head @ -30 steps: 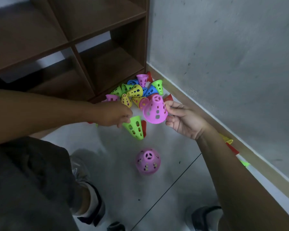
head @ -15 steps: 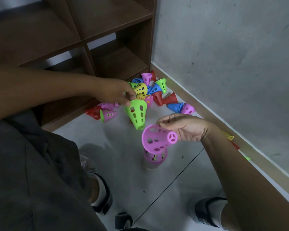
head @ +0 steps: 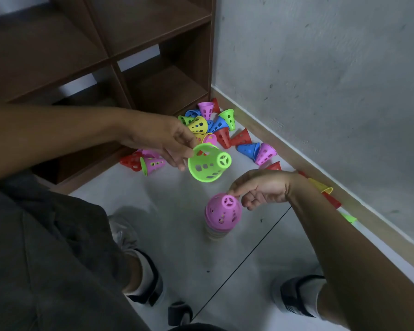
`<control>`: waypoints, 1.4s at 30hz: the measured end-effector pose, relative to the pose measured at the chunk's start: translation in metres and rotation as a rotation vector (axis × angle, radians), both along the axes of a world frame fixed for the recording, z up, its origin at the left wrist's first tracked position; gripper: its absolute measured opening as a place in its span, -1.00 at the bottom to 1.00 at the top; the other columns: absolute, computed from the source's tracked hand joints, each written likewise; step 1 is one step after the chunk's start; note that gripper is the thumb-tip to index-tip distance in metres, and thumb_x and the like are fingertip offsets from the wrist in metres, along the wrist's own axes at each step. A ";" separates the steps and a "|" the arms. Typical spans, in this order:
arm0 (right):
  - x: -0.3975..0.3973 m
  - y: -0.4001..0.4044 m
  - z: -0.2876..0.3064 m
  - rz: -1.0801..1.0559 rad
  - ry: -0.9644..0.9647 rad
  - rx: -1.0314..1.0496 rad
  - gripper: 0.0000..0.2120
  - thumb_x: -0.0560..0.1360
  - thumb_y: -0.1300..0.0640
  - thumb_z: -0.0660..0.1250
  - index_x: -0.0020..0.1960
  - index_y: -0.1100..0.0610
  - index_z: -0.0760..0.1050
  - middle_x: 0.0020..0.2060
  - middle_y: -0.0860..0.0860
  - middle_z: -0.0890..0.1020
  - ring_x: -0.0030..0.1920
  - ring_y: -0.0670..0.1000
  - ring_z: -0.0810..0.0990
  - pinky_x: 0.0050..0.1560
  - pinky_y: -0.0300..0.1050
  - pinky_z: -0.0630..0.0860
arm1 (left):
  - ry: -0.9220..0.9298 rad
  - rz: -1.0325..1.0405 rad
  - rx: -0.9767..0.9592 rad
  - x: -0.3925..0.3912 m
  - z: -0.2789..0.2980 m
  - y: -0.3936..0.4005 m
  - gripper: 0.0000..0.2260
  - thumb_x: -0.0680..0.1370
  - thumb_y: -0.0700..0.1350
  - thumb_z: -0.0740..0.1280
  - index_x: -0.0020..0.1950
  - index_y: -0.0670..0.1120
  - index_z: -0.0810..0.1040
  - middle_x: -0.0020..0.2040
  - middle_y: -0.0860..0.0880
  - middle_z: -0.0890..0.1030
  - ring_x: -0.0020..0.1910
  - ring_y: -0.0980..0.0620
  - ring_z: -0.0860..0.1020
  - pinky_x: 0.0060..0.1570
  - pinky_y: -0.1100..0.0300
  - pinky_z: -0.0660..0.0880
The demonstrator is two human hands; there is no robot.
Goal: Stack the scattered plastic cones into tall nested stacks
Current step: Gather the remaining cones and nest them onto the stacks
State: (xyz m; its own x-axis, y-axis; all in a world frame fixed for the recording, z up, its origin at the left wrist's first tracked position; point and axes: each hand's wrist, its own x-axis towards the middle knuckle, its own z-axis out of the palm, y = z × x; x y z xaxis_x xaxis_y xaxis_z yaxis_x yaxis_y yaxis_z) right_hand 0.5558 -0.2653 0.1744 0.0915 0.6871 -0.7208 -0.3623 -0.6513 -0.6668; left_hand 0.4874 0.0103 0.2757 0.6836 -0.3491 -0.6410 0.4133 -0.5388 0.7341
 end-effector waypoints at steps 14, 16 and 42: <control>0.005 -0.021 -0.037 -0.170 -0.123 -0.139 -0.59 0.47 0.07 0.44 0.25 0.25 0.55 -0.08 0.07 0.58 -0.18 -0.01 0.55 -0.06 -0.12 0.53 | 0.131 -0.101 -0.126 -0.018 -0.048 -0.035 -0.76 0.53 -0.05 0.38 0.14 -0.12 0.62 0.08 -0.08 0.69 -0.05 0.00 0.65 0.10 0.08 0.56; 0.006 -0.025 -0.043 -0.243 -0.140 -0.152 -0.70 0.54 0.13 0.39 0.23 0.23 0.56 -0.08 0.07 0.58 -0.19 0.00 0.55 -0.06 -0.11 0.53 | 0.137 -0.108 -0.128 -0.018 -0.054 -0.038 -0.76 0.49 -0.03 0.41 0.09 -0.11 0.63 0.04 -0.06 0.71 -0.08 0.00 0.65 0.05 0.10 0.57; 0.049 0.005 -0.098 -0.787 -0.362 -0.151 -0.74 0.57 0.13 0.35 0.24 0.17 0.51 0.03 0.09 0.62 -0.11 0.06 0.62 -0.16 -0.13 0.57 | -0.221 0.182 0.258 0.035 -0.144 0.012 -0.90 0.55 -0.10 0.42 -0.04 -0.12 0.59 -0.15 -0.14 0.66 -0.21 -0.01 0.64 -0.31 0.27 0.49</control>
State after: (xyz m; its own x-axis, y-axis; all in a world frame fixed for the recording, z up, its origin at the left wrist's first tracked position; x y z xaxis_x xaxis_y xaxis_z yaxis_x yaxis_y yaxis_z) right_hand 0.6049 -0.2601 0.0768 0.7392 0.2279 -0.6337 -0.5261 -0.3920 -0.7547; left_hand 0.5220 0.0218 0.1318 0.8511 -0.0554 -0.5221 0.3664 -0.6496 0.6662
